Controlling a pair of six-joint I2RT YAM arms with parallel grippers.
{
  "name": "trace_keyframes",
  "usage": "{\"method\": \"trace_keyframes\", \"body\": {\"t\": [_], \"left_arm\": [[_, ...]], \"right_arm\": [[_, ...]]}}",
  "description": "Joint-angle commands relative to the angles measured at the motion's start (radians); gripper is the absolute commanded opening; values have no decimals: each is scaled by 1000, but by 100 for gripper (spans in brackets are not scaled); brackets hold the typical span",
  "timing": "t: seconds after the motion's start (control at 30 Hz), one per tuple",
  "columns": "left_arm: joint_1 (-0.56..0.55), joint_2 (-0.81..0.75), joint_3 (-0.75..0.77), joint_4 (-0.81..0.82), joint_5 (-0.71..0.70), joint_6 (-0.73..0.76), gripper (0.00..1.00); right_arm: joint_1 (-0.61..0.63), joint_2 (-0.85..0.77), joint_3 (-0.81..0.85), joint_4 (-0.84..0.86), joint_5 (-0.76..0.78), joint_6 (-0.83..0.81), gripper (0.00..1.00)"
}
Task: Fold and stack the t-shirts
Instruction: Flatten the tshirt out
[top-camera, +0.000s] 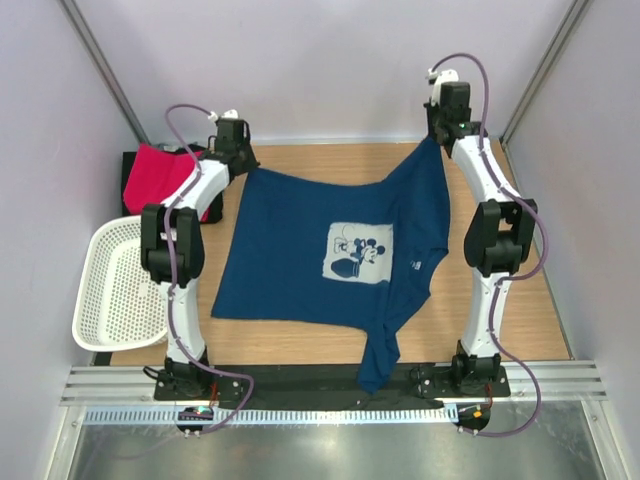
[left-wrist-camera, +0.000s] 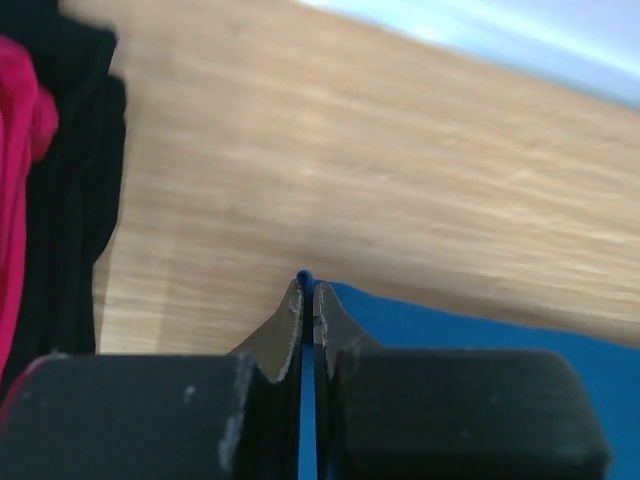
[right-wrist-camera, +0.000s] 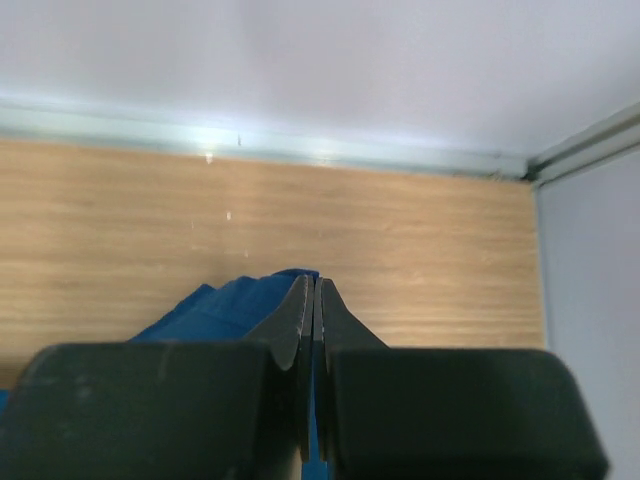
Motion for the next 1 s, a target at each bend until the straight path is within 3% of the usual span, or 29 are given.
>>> {"method": "trace_keyframes", "body": {"t": [0.0,0.17,0.33,0.47,0.67,0.97], "left_arm": [[13,-124,98,9,56,28,0],[13,-360,-16,21,120,36,0],[11,-694,-178,26,98,59,0],[13,-887,-213,-31,46,88,0],[13,-1051,-118,-156,-55,127,0],[11,-1120,141,-414,-242,176,0]], "right_arm": [[2,-157,163,38,42,9,1],[3,-390,134,-14,10,-15,1],[3,-697,19,-11,-4,-64,1],[5,-831,10,-15,16,-144,1],[5,-886,143,-114,-1,-172,1],[3,-984,247,-181,-7,-230,1]]}}
